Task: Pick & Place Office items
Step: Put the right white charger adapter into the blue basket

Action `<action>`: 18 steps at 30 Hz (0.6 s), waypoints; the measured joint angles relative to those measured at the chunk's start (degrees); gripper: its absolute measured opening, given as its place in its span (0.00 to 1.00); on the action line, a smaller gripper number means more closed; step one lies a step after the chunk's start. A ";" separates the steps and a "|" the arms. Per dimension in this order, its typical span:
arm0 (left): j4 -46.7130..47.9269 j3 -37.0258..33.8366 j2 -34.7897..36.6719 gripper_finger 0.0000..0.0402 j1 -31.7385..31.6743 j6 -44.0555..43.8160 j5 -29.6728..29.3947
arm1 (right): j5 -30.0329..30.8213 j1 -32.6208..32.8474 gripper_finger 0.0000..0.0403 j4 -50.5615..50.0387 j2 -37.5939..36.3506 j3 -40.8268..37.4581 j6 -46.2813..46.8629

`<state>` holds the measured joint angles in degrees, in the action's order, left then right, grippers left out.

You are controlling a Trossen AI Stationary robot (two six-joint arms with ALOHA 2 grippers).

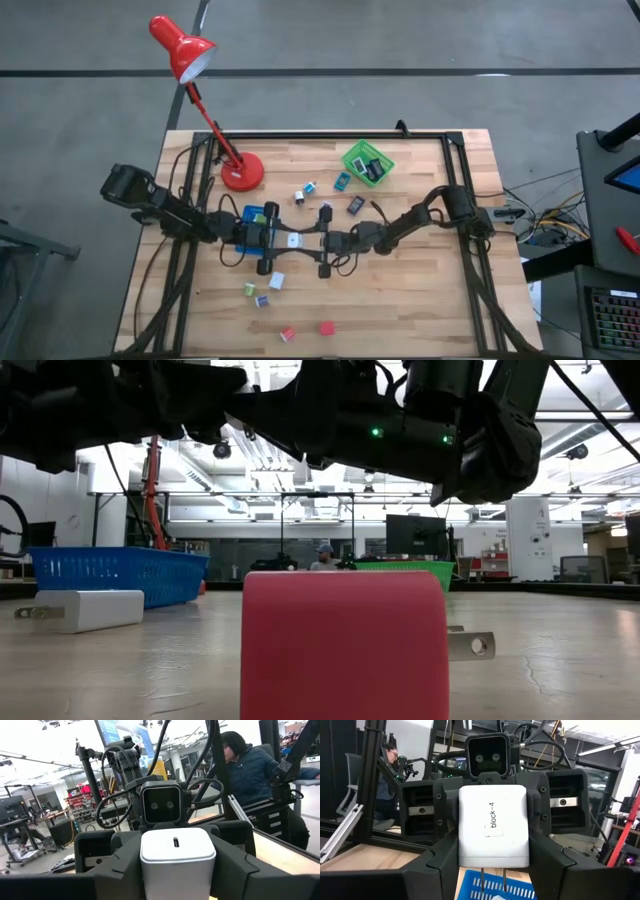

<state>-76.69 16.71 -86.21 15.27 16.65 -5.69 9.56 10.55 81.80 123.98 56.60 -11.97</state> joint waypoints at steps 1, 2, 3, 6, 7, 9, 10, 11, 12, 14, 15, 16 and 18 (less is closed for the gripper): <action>0.02 -0.01 0.00 0.44 0.00 0.16 -0.20 | -0.01 0.00 0.43 -0.02 0.00 0.00 0.01; 0.09 -0.03 0.00 0.44 0.00 0.32 -0.56 | -0.01 -0.01 0.43 -0.06 0.00 0.00 0.02; 0.33 -0.05 0.00 0.44 0.00 0.35 -1.24 | -0.01 -0.02 0.43 -0.19 0.00 0.00 0.05; 1.42 -0.09 0.02 0.44 0.02 0.98 -2.24 | -0.10 -0.04 0.43 -0.61 0.00 0.00 0.12; 1.63 -0.09 0.02 0.44 0.02 1.32 -2.26 | -0.36 -0.05 0.43 -0.68 0.00 -0.02 0.08; 1.97 -0.09 0.07 0.44 0.00 1.89 -2.11 | -0.61 -0.09 0.43 -0.74 0.00 -0.02 -0.04; 1.97 -0.09 0.07 0.44 0.00 2.04 -1.78 | -0.61 -0.09 0.43 -0.78 0.00 -0.02 -0.07; 1.99 -0.09 0.07 0.44 0.00 2.08 -1.56 | -0.59 -0.09 0.43 -0.79 0.00 -0.02 -0.08; 2.03 -0.09 0.07 0.44 0.00 2.13 -1.54 | -0.61 -0.09 0.43 -0.81 0.00 -0.02 -0.07; 2.15 -0.10 0.07 0.44 0.00 2.13 -1.51 | -0.61 -0.09 0.43 -0.83 0.00 -0.02 -0.01; 2.18 -0.09 0.07 0.44 0.00 2.13 -1.49 | -0.61 -0.09 0.43 -0.87 0.00 -0.02 0.02; 2.21 -0.09 0.07 0.44 0.00 2.06 -1.40 | -0.61 -0.09 0.43 -0.98 0.00 -0.02 0.14; 2.34 -0.11 0.07 0.44 -0.04 2.02 -1.36 | -0.61 -0.09 0.43 -1.07 0.00 -0.02 0.18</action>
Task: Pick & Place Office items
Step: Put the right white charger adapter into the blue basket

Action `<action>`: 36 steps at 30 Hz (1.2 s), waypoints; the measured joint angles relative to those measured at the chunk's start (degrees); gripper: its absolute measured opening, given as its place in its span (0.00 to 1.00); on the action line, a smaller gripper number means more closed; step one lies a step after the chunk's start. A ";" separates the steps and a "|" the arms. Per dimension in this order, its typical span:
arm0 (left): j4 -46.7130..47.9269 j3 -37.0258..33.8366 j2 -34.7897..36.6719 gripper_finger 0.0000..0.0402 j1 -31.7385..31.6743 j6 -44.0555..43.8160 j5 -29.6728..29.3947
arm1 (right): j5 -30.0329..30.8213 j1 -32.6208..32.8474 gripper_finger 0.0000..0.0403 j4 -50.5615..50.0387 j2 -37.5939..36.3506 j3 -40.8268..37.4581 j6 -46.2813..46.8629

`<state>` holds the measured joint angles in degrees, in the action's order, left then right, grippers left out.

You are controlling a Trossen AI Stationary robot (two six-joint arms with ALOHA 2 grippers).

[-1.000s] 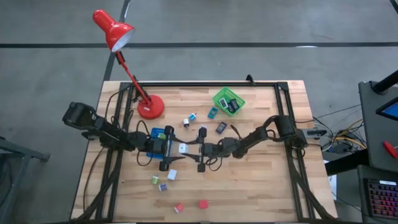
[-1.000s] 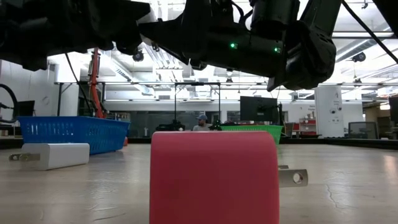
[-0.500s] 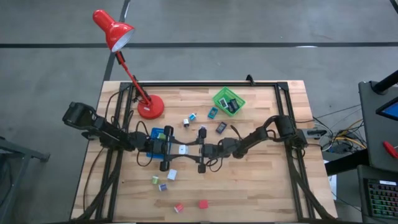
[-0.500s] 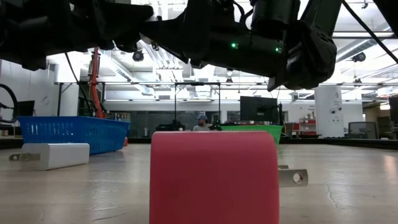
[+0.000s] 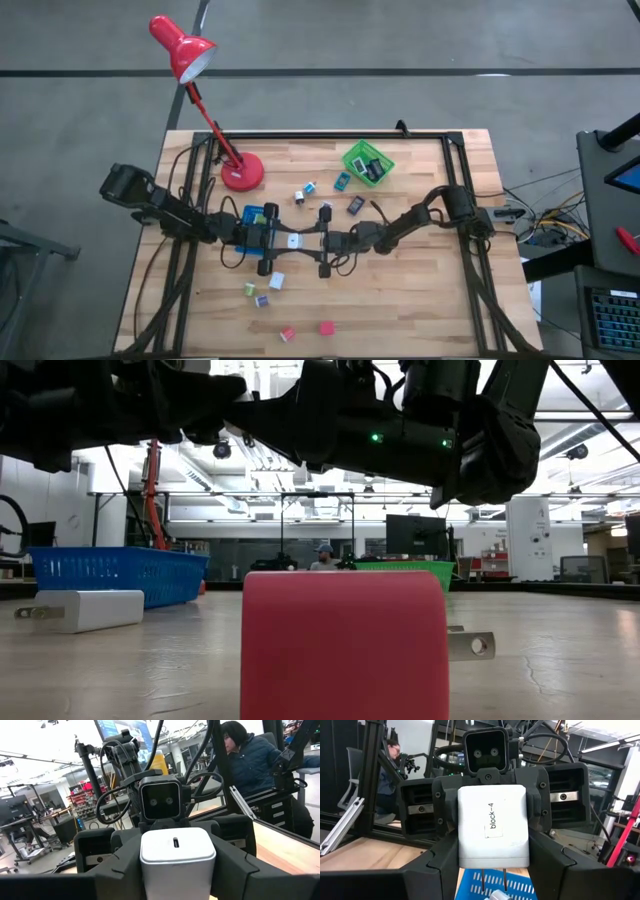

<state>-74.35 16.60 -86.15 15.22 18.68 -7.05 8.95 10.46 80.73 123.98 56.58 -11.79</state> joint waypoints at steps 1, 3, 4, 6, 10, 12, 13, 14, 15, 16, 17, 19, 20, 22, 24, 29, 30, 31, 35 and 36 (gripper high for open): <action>0.03 0.00 0.00 0.44 0.00 0.00 0.00 | 0.00 0.00 0.43 -0.04 0.00 0.00 0.02; 0.05 0.00 0.00 0.44 0.00 -0.06 0.02 | 0.00 0.00 0.43 -0.28 0.00 0.00 0.02; 0.08 0.00 0.00 0.44 0.00 -0.15 0.02 | 0.00 0.00 0.43 -0.32 0.00 0.00 0.02; 0.14 0.00 0.01 0.44 0.00 -0.20 0.03 | 0.00 0.00 0.43 -0.40 0.00 0.00 0.04; 0.29 -0.02 0.04 0.44 0.00 -0.26 0.04 | -0.05 0.00 0.43 -0.88 0.00 0.00 0.09; 0.31 -0.02 0.04 0.44 0.00 -0.50 0.04 | -0.07 0.00 0.43 -1.13 0.00 0.00 0.30; 0.35 -0.02 0.04 0.44 0.00 -0.54 0.05 | -0.07 0.00 0.43 -1.41 -0.02 0.00 0.39; 0.48 -0.04 0.04 0.44 0.00 -0.65 0.04 | -0.07 0.02 0.43 -1.79 -0.04 0.00 0.42; 0.55 -0.07 0.04 0.44 0.00 -0.69 0.04 | -0.04 0.02 0.43 -2.19 -0.07 0.00 0.45; 0.70 -0.09 0.07 0.44 0.00 -0.76 0.04 | -0.04 0.02 0.43 -2.57 -0.08 0.00 0.60; 0.74 -0.12 0.07 0.44 0.00 -0.99 0.04 | -0.04 0.02 0.43 -3.10 -0.12 0.00 0.94; 0.95 -0.13 0.04 0.44 0.00 -1.14 0.02 | -0.02 0.02 0.43 -4.24 -0.17 0.00 1.43; 1.04 -0.17 0.04 0.44 0.00 -1.16 0.02 | -0.02 0.04 0.43 -4.80 -0.21 0.00 1.56; 1.19 -0.20 0.04 0.44 0.00 -1.19 0.04 | 0.00 0.09 0.43 -5.56 -0.24 0.00 1.64; 1.16 -0.20 0.04 0.44 0.00 -1.29 0.07 | 0.04 0.13 0.43 -5.87 -0.26 0.00 1.75; 1.14 -0.22 0.04 0.44 -0.02 -1.29 0.24 | 0.23 0.15 0.43 -6.01 -0.26 0.00 1.44; 1.14 -0.22 0.04 0.44 -0.02 -1.29 0.26 | 0.22 0.15 0.43 -6.08 -0.26 0.00 1.33; 1.14 -0.22 0.04 0.44 -0.02 -1.29 0.39 | 0.24 0.15 0.43 -6.16 -0.26 0.00 1.33; 1.22 -0.17 0.03 0.44 -0.07 -0.42 1.58 | -0.06 0.14 0.50 -6.62 -0.26 0.05 2.51; 1.00 0.18 -0.04 0.44 -0.09 0.48 1.99 | -0.24 0.09 0.56 -7.64 -0.23 0.27 3.57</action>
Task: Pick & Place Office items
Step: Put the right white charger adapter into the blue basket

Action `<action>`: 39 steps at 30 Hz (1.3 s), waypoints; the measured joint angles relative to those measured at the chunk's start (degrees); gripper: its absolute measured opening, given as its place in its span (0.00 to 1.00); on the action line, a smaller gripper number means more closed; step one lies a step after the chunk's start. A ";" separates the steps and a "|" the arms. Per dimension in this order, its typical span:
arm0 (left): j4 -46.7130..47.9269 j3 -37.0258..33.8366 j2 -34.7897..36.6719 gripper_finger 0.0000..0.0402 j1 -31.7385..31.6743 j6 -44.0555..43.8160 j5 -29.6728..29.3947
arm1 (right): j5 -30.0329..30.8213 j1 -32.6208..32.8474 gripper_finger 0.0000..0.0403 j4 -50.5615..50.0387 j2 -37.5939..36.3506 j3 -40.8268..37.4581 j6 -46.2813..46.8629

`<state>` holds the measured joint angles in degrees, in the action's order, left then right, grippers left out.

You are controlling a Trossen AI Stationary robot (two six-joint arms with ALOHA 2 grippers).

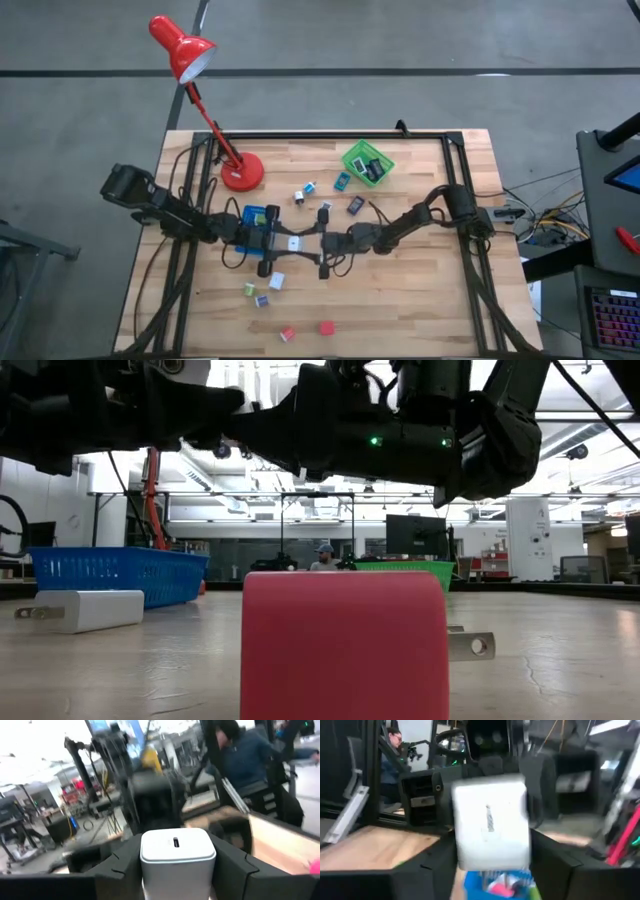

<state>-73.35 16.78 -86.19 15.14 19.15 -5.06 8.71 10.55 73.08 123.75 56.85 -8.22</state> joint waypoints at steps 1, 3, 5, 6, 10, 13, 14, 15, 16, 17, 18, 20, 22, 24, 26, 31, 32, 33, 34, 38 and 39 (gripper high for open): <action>-0.68 0.16 0.05 0.44 -0.02 0.20 0.30 | 0.01 -0.01 0.63 -0.48 0.26 -0.10 0.64; -0.93 0.22 0.19 0.44 -0.02 0.15 0.31 | 1.29 -0.09 0.76 -2.49 0.51 0.19 2.71; -0.18 0.23 0.09 0.44 -0.02 -0.04 0.39 | 4.16 -0.13 0.87 -5.22 0.27 1.49 4.94; -0.31 0.26 0.09 0.44 -0.02 -0.10 0.41 | 4.90 -0.20 0.91 -7.43 0.05 2.09 5.45; -0.27 0.16 0.12 0.44 -0.02 -0.55 0.41 | 3.21 -0.17 0.98 -21.33 0.05 5.58 6.28; -0.24 0.06 0.13 0.44 -0.02 -0.86 0.39 | 2.48 0.04 0.98 -28.48 0.00 8.58 6.76; -0.04 0.06 0.11 0.44 -0.02 -0.93 0.41 | 2.32 0.13 0.98 -30.44 -0.03 9.28 6.77; 0.19 0.02 0.13 0.44 -0.02 -0.97 0.41 | 2.06 0.24 0.98 -31.98 -0.03 9.76 6.76; 0.28 0.02 0.13 0.44 -0.02 -1.31 0.40 | 1.79 0.29 0.98 -33.39 -0.03 10.04 6.79; 0.52 0.02 0.13 0.44 -0.02 -1.40 0.39 | 1.68 0.37 0.98 -34.51 -0.03 10.26 7.07; 0.98 0.02 0.22 0.44 0.02 -1.55 0.39 | 1.54 0.48 0.98 -35.17 -0.03 10.41 7.49; 1.40 -0.03 0.46 0.44 0.02 -1.82 0.39 | 1.40 0.60 0.98 -36.11 -0.41 10.09 7.97; 1.96 -0.09 1.05 0.44 0.02 -1.83 0.38 | 1.28 0.61 0.98 -36.22 -0.80 9.22 8.59; 3.07 -0.11 1.76 0.44 0.02 -1.86 0.37 | 1.46 0.56 0.98 -36.60 -1.43 7.96 9.13; 4.25 -0.14 2.64 0.44 0.02 -1.98 0.37 | 1.71 0.52 0.98 -36.53 -2.36 6.51 9.61; 6.07 -0.14 3.99 0.44 0.02 -2.01 -0.05 | 1.74 0.59 0.98 -36.35 -6.26 2.00 11.14; 6.33 -0.20 4.09 0.44 0.02 -1.99 -0.07 | 1.75 0.63 0.98 -36.41 -7.24 0.88 11.47; 6.39 -0.20 4.09 0.44 0.02 -2.01 -0.07 | 1.99 0.72 0.98 -36.44 -8.18 -0.22 11.80; 6.43 -0.20 4.09 0.44 0.02 -2.01 -0.07 | 2.45 0.82 0.98 -36.38 -9.39 -1.40 12.14; 6.62 -0.30 4.15 0.44 0.02 -2.28 -0.48 | 6.45 1.92 0.98 -36.20 -14.50 -6.74 12.49; 6.67 -0.31 4.17 0.44 0.02 -2.39 -0.49 | 7.06 2.13 0.98 -36.43 -15.80 -8.19 12.74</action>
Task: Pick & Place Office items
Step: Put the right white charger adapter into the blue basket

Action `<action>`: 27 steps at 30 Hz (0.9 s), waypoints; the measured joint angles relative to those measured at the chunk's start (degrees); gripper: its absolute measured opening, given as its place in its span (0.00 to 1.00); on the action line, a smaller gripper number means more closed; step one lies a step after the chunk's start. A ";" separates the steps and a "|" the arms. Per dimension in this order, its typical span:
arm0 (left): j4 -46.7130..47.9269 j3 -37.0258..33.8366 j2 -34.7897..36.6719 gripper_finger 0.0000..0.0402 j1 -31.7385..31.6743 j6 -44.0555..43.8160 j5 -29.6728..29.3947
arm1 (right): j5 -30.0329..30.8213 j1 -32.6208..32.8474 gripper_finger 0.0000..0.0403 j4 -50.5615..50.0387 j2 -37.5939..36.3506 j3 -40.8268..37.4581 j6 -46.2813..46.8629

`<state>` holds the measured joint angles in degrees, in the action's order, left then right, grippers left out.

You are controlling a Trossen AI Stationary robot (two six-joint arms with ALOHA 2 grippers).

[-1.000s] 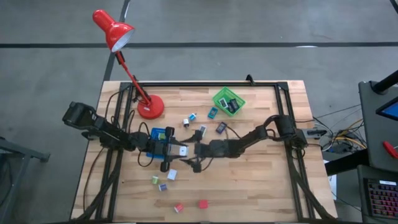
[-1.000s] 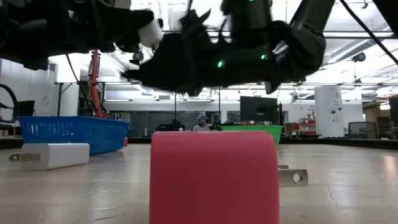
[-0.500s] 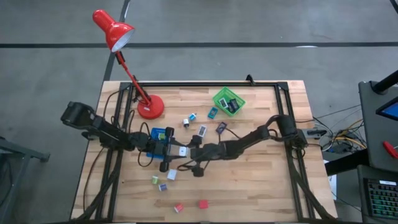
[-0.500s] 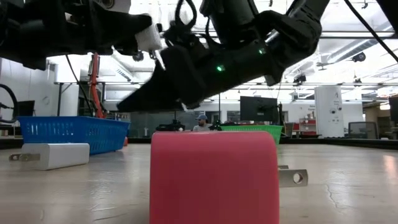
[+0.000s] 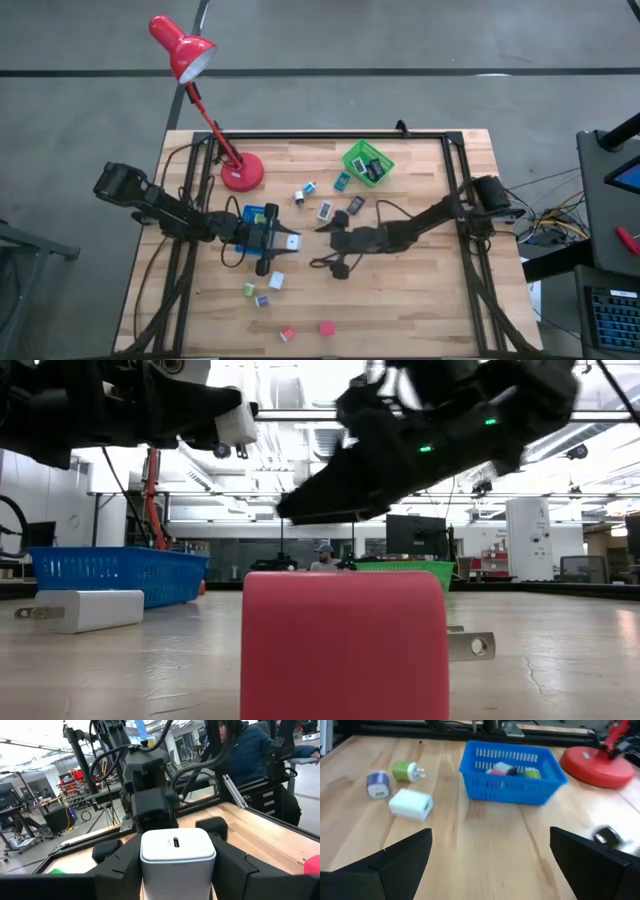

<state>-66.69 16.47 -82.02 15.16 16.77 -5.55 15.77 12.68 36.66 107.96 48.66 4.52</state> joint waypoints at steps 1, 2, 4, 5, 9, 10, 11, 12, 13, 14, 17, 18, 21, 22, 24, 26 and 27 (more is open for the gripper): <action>0.31 0.01 0.02 0.44 0.00 -0.08 -0.02 | 0.52 0.23 0.98 0.15 -1.08 -1.16 0.56; 0.94 0.00 0.11 0.44 0.00 -0.24 -0.02 | 0.68 0.34 0.98 0.34 -2.42 -2.52 1.19; 2.07 0.08 0.33 0.44 0.00 -0.76 -0.45 | 1.01 0.47 0.98 0.10 -4.84 -5.25 2.55; 3.13 0.09 0.77 0.44 0.00 -0.96 -0.73 | 1.20 0.47 0.98 0.53 -5.75 -6.14 3.28; 7.67 0.12 2.50 0.44 -0.05 -2.64 -2.25 | 2.47 0.60 0.98 0.40 -8.63 -10.17 5.42; 9.23 0.36 2.94 0.44 -0.15 -3.34 -2.71 | 2.45 0.60 0.98 0.34 -9.20 -11.16 6.03; 11.51 0.69 3.76 0.44 -0.15 -3.80 -3.68 | 2.45 0.60 0.98 0.13 -9.56 -11.84 6.71; 14.21 0.70 4.73 0.44 -0.15 -4.45 -4.47 | 2.43 0.60 0.98 0.28 -9.65 -12.29 7.27; 16.64 0.95 5.51 0.44 -0.22 -5.32 -4.94 | 2.44 0.60 0.98 0.43 -9.72 -12.75 7.66; 19.01 1.50 6.25 0.44 -0.31 -6.02 -5.28 | 2.45 0.64 0.98 0.29 -9.90 -13.34 7.93; 27.67 2.85 9.23 0.44 -0.47 -8.13 -6.47 | 2.41 0.69 0.98 0.56 -9.96 -13.85 8.43; 31.06 3.71 10.10 0.44 -0.57 -9.01 -6.70 | 2.42 0.69 0.98 0.46 -9.99 -14.06 8.52; 43.61 6.42 12.56 0.44 -0.84 -11.87 -9.31 | 2.40 0.69 0.98 0.13 -9.81 -14.20 8.56; 47.67 7.55 13.27 0.44 -0.85 -12.79 -10.33 | 2.40 0.69 0.98 0.11 -9.81 -14.26 8.56; 55.31 9.42 14.44 0.44 -0.90 -14.64 -12.95 | 2.38 0.69 0.98 0.25 -9.76 -14.26 8.56; 61.58 11.61 15.18 0.44 -0.96 -16.49 -14.55 | 2.23 0.69 0.98 0.02 -9.76 -14.51 8.51; 65.52 12.34 15.75 0.44 -1.04 -17.68 -15.26 | 2.20 0.69 0.98 -0.06 -9.76 -14.51 8.60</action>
<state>-1.17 28.81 -66.27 14.12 -0.91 -20.81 17.98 13.37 36.59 98.19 34.15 13.12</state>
